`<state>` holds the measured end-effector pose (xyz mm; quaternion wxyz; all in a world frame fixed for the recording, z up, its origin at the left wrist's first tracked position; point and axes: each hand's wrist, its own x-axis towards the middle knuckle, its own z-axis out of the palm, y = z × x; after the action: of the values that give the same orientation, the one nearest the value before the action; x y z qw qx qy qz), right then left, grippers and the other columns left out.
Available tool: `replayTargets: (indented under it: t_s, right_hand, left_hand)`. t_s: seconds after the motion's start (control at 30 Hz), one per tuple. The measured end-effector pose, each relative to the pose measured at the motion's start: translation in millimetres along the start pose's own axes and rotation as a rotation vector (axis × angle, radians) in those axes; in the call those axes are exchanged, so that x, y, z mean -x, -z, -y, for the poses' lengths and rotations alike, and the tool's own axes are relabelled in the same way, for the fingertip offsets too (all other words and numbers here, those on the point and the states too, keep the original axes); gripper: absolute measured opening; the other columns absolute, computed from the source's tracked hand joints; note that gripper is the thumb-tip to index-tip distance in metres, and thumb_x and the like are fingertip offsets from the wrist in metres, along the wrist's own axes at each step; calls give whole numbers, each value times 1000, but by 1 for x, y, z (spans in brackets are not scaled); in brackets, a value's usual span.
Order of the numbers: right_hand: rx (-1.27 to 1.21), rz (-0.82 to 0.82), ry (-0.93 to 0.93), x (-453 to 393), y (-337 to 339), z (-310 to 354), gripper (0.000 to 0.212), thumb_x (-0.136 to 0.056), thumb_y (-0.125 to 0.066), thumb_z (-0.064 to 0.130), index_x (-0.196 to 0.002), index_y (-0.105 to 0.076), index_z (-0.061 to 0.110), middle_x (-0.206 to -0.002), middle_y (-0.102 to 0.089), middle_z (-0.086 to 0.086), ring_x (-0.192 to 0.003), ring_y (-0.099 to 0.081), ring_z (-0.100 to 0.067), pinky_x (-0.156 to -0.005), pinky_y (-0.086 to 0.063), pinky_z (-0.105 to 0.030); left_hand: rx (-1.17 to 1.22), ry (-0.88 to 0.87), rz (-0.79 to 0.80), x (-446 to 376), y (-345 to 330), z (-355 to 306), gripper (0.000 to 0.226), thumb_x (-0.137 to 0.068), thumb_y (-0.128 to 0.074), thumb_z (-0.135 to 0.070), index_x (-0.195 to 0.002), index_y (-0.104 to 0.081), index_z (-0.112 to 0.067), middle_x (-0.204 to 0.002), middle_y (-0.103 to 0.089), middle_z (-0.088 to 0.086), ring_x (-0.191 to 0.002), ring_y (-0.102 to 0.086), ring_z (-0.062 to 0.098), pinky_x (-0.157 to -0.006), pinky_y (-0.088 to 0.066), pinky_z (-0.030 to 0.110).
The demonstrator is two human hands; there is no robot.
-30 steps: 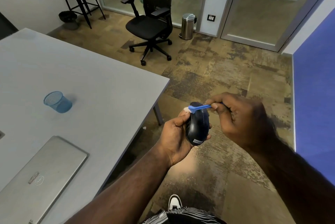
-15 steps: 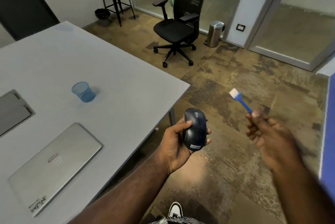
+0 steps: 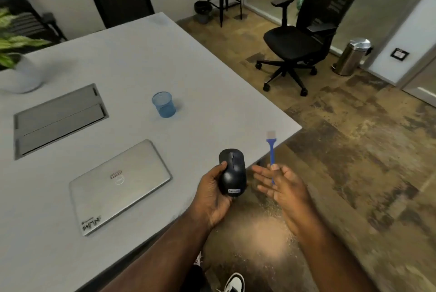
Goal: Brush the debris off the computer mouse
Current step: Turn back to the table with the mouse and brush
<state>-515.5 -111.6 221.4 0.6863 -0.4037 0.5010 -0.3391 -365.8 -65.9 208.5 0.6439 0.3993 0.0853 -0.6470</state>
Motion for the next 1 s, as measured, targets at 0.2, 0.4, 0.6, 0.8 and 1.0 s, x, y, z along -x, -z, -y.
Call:
replayTargets:
  t_s: [0.2,0.4,0.6,0.8,1.0]
  right_hand:
    - [88,31,31,-41,-64,-15,17,-106,-41,18,-105,-57,10,-118,-70,-4,-112,-67,-20,-88,-54,-29]
    - [178,-11,56,-87,-97,-28,17,-105,-44,20,-104,-59,14,-118,-71,-3,-111,-68,-17,-96,-54,-35]
    - [279,-40,36,-142,-129,-47,14,-104,-47,20,-97,-60,22,-108,-71,8,-109,-67,-16,-91,-54,-30]
    - [436,-65,9,-194,-151,-70,15,-103,-51,25,-94,-59,33,-103,-69,4,-104,-67,-21,-93,-56,-40]
    - [525,-68,-20,-237,-166,-88,12,-103,-49,25,-99,-60,28,-105,-69,0,-102,-67,-25,-95,-55,-46]
  left_hand:
    - [-31,-79,-127,-34,23,-30,31,-91,-56,-15,-119,-60,-1,-114,-68,23,-102,-64,36,-92,-51,49]
    - [-250,-146,-241,-72,42,-61,20,-88,-62,-22,-104,-68,-13,-94,-75,5,-97,-64,22,-75,-50,35]
    - [-329,-96,-291,-119,62,-94,18,-89,-61,-20,-105,-69,-16,-98,-73,6,-98,-65,22,-77,-50,36]
    - [-334,-38,-330,-167,83,-115,20,-90,-59,-17,-108,-68,-17,-101,-72,6,-100,-65,24,-73,-52,35]
    - [-374,-41,-371,-208,98,-127,12,-93,-58,-17,-99,-66,-23,-99,-71,5,-97,-66,23,-70,-54,32]
